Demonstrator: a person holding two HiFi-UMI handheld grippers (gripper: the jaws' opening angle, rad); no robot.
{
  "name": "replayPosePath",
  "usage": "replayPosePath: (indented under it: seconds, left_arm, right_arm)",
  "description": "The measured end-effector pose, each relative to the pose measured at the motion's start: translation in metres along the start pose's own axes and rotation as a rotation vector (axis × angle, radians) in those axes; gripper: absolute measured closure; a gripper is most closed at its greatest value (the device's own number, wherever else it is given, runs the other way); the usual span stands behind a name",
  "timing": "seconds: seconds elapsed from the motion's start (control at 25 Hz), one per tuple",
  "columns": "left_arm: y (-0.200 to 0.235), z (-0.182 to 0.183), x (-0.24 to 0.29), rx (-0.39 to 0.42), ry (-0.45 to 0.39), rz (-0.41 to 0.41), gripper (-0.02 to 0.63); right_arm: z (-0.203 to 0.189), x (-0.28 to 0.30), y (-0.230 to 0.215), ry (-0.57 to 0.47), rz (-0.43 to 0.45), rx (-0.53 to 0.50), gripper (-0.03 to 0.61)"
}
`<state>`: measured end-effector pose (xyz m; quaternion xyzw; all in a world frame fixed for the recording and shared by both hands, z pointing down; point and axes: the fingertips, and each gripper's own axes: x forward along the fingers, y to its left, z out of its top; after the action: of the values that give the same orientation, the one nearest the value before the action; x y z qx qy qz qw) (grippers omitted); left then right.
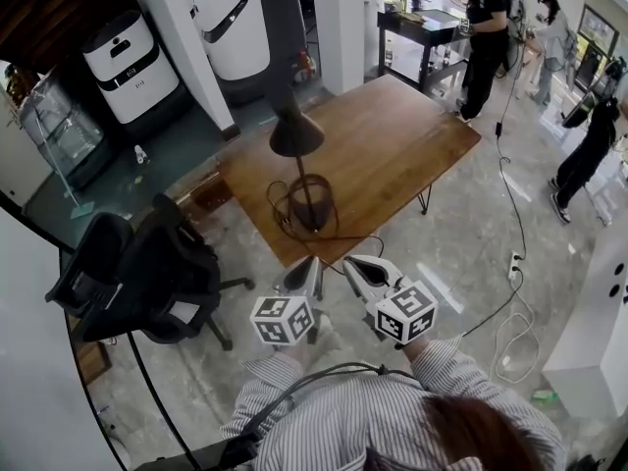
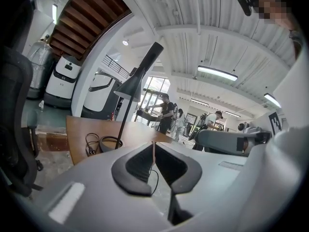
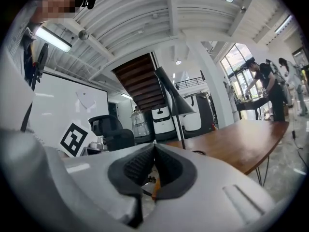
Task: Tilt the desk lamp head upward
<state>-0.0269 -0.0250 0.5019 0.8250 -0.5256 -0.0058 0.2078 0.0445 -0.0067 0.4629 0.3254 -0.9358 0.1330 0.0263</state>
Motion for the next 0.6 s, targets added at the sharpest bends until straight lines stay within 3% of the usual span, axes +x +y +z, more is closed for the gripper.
replayPosePath:
  seconds: [0.24,0.6]
  left_arm:
    - [0.039,0.02,0.033,0.011,0.007,-0.013,0.568]
    - [0.087,0.058,0.089,0.035,0.031,-0.098,0.547]
  right_arm:
    - [0.008,0.046,-0.016,0.008,0.016,-0.018,0.575]
    - [0.044,0.107,-0.054,-0.042,-0.021,-0.045,0.572]
